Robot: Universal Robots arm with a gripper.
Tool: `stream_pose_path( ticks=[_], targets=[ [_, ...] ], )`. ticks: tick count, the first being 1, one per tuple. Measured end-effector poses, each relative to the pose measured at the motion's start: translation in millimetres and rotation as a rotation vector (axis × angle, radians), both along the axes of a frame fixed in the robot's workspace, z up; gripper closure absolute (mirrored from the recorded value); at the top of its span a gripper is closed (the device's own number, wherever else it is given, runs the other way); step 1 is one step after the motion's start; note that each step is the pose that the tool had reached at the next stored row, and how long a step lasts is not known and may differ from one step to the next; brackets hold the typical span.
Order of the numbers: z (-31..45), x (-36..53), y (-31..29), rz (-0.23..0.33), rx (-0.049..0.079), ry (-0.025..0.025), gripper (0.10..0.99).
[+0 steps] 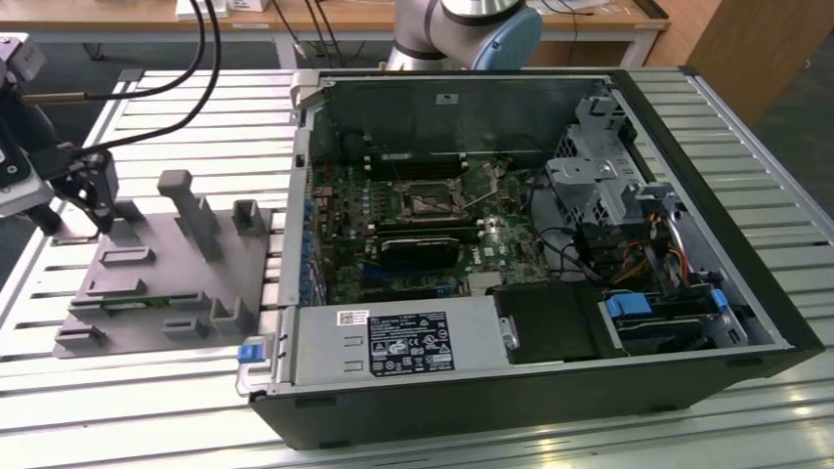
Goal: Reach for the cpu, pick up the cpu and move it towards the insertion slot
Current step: 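Pick up the cpu and move it towards the insertion slot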
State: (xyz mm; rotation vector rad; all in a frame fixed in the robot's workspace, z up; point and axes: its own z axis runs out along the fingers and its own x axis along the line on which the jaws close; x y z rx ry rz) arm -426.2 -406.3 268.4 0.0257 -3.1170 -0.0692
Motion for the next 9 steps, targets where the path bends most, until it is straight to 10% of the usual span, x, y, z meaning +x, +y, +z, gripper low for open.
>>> stream_pose_path(
  ticks=[9],
  targets=[
    [8.2, 0.0, 0.1, 0.0, 0.0, 0.0001, 0.541]
  ],
)
